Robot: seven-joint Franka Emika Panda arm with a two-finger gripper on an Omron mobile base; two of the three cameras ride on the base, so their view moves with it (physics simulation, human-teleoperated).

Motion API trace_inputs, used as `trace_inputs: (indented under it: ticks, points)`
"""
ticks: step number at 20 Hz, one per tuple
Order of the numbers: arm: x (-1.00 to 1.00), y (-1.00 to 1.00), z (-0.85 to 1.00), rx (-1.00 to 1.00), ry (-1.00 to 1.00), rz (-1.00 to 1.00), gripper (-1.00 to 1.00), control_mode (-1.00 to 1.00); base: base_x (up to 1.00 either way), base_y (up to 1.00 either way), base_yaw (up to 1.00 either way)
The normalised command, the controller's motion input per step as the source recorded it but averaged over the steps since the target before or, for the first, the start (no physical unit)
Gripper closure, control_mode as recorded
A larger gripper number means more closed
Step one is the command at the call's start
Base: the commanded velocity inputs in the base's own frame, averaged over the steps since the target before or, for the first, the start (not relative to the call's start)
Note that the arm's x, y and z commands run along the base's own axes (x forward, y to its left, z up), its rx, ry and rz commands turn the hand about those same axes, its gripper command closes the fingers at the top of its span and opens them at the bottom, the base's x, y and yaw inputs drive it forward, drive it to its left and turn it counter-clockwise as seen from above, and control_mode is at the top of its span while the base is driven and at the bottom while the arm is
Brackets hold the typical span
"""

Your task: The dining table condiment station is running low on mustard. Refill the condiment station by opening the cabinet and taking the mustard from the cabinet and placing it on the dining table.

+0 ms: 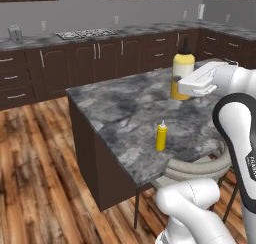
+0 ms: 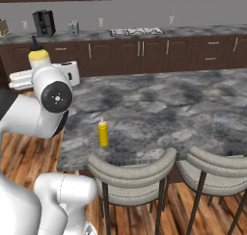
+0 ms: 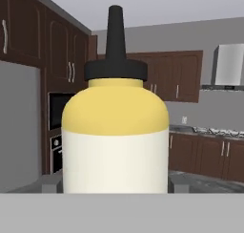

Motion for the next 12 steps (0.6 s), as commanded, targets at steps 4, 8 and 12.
trace_inputs:
  ticks: [4, 8, 12]
  points:
    - [0.03, 0.0, -0.04, 0.0, 0.0, 0.01, 1.0, -1.0, 0.0, 0.0, 0.0]
    - [0.11, -0.01, -0.24, 0.0, -0.05, 0.03, 1.0, -1.0, 0.0, 0.0, 0.0]
    - [0.11, 0.0, -0.55, 0.0, -0.11, 0.0, 1.0, -1.0, 0.0, 0.0, 0.0]
